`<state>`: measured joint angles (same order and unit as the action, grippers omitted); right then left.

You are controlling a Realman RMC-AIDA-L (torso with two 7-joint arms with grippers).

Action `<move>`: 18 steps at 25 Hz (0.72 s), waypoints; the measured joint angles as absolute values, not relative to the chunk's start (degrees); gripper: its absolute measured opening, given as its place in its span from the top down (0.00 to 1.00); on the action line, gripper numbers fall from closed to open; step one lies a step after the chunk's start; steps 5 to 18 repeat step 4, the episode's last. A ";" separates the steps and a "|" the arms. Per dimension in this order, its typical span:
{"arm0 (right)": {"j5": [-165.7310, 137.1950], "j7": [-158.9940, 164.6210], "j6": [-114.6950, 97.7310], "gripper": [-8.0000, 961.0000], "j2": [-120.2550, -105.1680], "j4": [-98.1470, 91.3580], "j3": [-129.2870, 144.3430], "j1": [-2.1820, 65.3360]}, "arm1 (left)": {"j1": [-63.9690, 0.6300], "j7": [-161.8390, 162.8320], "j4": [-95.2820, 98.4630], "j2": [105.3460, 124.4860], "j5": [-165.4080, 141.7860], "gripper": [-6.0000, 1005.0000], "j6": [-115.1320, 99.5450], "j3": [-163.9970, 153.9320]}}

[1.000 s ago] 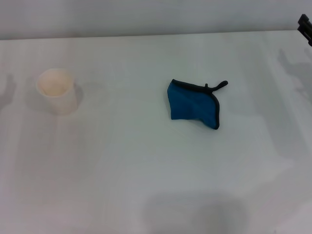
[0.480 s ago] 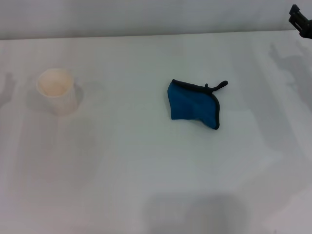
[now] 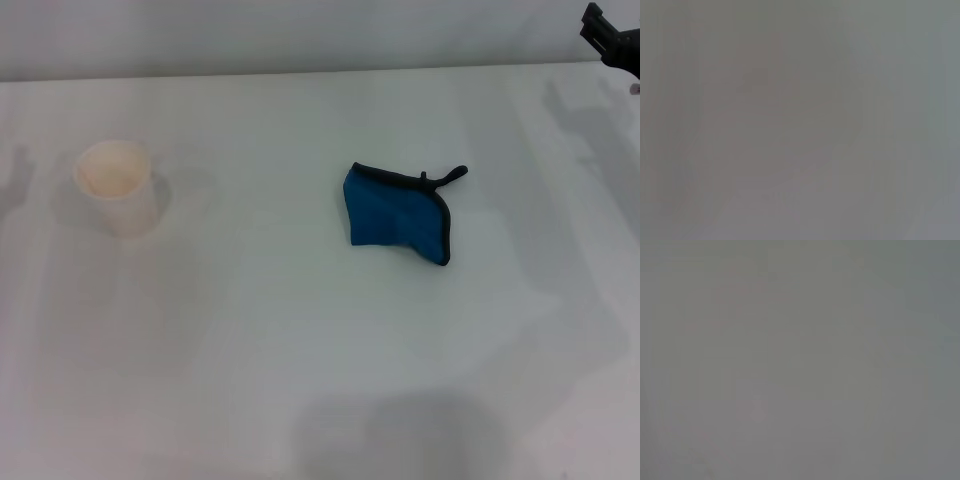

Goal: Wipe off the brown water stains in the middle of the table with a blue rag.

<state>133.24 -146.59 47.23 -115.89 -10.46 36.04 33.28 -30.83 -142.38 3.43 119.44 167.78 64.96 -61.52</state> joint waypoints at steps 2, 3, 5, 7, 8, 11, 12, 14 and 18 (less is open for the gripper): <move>133.25 -146.45 47.23 0.12 -115.90 -10.22 35.55 33.54 | -30.89 -142.38 3.43 119.40 167.78 0.13 64.81 -61.52; 133.25 -146.44 47.26 0.12 -115.92 -10.17 35.53 33.58 | -30.89 -142.39 3.43 119.38 167.78 0.13 64.80 -61.52; 133.25 -146.44 47.30 0.12 -115.92 -10.15 35.51 33.59 | -30.90 -142.40 3.43 119.36 167.78 0.13 64.79 -61.52; 133.25 -146.44 47.30 0.12 -115.92 -10.15 35.51 33.59 | -30.90 -142.40 3.43 119.36 167.78 0.13 64.79 -61.52; 133.25 -146.44 47.30 0.12 -115.92 -10.15 35.51 33.59 | -30.90 -142.40 3.43 119.36 167.78 0.13 64.79 -61.52; 133.25 -146.44 47.30 0.12 -115.92 -10.15 35.51 33.59 | -30.90 -142.40 3.43 119.36 167.78 0.13 64.79 -61.52; 133.25 -146.44 47.30 0.12 -115.92 -10.15 35.51 33.59 | -30.90 -142.40 3.43 119.36 167.78 0.13 64.79 -61.52; 133.25 -146.44 47.30 0.12 -115.92 -10.15 35.51 33.59 | -30.90 -142.40 3.43 119.36 167.78 0.13 64.79 -61.52; 133.25 -146.44 47.30 0.12 -115.92 -10.15 35.51 33.59 | -30.90 -142.40 3.43 119.36 167.78 0.13 64.79 -61.52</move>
